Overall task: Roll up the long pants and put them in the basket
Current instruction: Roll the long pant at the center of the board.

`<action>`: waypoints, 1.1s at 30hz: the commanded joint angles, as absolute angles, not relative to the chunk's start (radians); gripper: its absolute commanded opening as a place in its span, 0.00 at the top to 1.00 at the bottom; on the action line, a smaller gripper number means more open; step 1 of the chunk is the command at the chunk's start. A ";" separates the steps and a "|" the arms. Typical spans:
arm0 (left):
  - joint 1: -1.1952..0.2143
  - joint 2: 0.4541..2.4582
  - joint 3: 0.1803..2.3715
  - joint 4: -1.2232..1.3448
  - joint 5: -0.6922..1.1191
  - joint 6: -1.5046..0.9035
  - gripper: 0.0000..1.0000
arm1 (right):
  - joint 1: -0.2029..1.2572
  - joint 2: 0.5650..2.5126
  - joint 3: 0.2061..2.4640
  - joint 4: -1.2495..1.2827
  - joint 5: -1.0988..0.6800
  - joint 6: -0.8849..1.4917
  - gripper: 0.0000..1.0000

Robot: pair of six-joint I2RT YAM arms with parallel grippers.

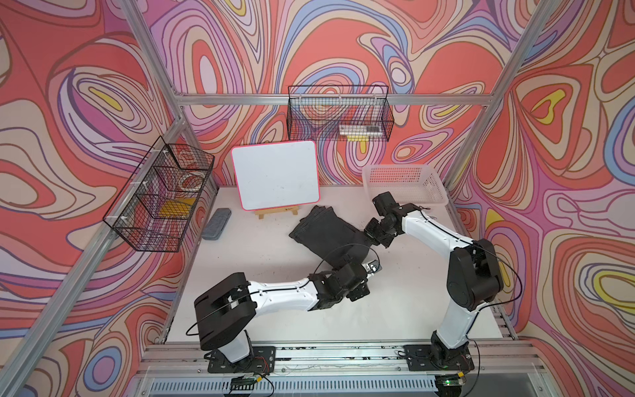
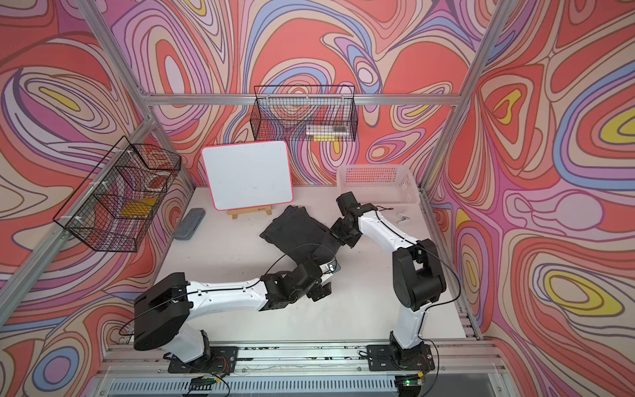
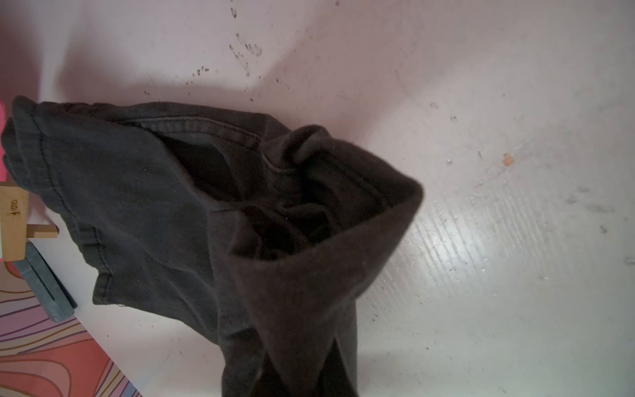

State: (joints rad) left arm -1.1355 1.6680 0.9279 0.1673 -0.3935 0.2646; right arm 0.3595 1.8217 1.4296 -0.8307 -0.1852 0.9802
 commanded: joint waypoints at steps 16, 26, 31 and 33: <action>-1.092 1.821 0.920 0.343 -0.612 0.419 1.00 | 0.363 1.731 1.332 -0.749 -0.465 0.910 1.00; -0.835 1.574 0.911 0.088 0.300 -0.217 1.00 | 0.262 1.609 1.450 -0.853 -0.402 0.664 0.23; -0.717 1.628 0.936 0.168 0.597 -0.553 1.00 | 0.221 1.499 1.257 -0.793 -0.420 0.638 0.14; -0.698 1.666 0.949 0.211 0.687 -0.637 1.00 | 0.221 1.455 1.144 -0.702 -0.446 0.679 0.02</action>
